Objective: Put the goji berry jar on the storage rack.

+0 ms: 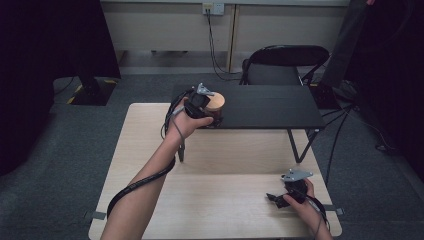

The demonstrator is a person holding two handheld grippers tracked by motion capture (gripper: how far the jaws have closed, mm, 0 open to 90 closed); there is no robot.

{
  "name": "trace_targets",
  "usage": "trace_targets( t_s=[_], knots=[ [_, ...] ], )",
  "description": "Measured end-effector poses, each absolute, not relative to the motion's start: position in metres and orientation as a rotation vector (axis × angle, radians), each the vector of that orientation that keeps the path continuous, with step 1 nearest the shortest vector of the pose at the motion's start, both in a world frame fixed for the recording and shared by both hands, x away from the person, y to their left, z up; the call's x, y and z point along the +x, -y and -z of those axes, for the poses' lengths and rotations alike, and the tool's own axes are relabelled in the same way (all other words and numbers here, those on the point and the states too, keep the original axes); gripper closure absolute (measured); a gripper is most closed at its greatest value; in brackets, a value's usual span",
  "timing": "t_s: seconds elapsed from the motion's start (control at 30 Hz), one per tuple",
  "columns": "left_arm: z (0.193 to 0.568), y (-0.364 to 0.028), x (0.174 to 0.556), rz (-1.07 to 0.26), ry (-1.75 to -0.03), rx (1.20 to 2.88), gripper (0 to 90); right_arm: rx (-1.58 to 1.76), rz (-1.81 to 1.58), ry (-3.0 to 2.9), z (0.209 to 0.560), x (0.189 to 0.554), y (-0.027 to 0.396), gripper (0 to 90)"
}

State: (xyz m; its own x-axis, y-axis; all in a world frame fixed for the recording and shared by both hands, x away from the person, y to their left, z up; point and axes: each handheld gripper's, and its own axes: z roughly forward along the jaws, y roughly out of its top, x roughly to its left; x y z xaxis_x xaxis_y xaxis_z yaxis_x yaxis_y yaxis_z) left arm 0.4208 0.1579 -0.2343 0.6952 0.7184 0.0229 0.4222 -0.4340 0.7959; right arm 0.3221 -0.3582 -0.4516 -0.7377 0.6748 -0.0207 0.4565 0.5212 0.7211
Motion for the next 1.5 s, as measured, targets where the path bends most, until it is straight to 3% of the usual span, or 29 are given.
trace_targets(
  t_s=[1.27,1.5],
  knots=[
    [0.250,-0.151,0.437,-0.473,-0.938,2.015,24.4,0.939,-1.041,-2.471,0.452,0.323,0.359,0.0],
    [0.248,-0.160,0.434,-0.458,-0.952,2.002,12.7,0.939,-1.041,-2.471,0.452,0.323,0.359,0.0]
  ],
)
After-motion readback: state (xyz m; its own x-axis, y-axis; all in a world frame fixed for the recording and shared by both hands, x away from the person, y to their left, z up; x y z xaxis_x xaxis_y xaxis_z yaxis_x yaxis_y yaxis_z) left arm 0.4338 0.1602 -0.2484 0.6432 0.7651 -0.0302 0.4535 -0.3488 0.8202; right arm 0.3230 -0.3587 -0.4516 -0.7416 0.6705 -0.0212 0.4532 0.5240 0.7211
